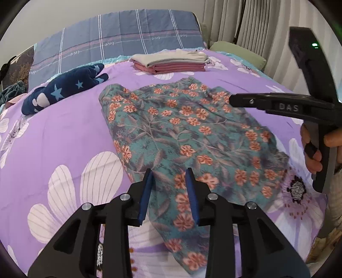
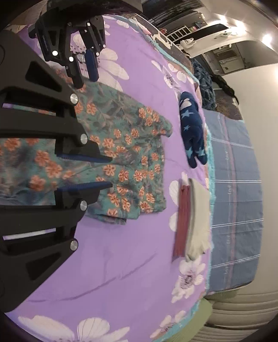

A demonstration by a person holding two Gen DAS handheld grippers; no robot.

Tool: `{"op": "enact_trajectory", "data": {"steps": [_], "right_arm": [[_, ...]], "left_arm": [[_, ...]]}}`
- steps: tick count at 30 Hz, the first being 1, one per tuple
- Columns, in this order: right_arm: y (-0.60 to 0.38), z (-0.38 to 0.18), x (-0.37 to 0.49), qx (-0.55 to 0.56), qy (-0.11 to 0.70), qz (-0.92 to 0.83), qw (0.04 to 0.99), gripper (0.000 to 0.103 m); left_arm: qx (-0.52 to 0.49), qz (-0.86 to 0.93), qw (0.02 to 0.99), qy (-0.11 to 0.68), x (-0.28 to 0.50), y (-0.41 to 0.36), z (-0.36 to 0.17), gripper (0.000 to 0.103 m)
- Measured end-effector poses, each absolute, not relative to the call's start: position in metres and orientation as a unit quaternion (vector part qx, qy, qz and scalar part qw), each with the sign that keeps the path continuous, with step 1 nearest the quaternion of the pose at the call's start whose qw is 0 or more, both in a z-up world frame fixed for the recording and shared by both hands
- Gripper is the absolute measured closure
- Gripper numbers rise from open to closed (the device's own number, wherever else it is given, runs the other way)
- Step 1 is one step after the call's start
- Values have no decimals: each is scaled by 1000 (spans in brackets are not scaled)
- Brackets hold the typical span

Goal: Fold small clothes
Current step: 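Grasp the folded teal shirt edge with the left gripper while the right gripper grasps beside it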

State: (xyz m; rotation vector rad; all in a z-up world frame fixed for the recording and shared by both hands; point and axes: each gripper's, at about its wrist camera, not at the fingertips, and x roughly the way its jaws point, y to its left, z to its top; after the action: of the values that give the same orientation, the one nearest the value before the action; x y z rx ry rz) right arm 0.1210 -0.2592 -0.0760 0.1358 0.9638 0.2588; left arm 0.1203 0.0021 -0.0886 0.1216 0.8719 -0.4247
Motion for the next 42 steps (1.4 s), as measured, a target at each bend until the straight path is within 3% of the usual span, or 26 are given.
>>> {"op": "enact_trajectory", "data": {"steps": [3,7,13,18,23,28,33,42], "right_arm": [[-263,-107,134,59,502,93,858,91],[-264,-109,130,51,493,100,863,91],[-279,-79,146,67,473,100,873,78],[-306,-88,191,104,500,103,854,56],[-324,-108,186,150,542,141,814,48],[-332,-117,162,172,554,187,793,47],[-326,-116,165,161,545,204,797,49],[-310,-99,230,104,499,185,840,50]], "left_arm": [[68,-196,880,427,125,1,-104,61],[86,-198,884,416,120,-1,-106,61],[51,-209,890,402,127,17,-83,61],[38,-188,898,395,158,35,-70,61],[-19,-203,870,449,186,52,-96,50],[-70,-229,850,469,197,56,-116,47],[-52,-235,851,466,201,45,-118,47],[-53,-241,853,460,206,44,-120,47]]}}
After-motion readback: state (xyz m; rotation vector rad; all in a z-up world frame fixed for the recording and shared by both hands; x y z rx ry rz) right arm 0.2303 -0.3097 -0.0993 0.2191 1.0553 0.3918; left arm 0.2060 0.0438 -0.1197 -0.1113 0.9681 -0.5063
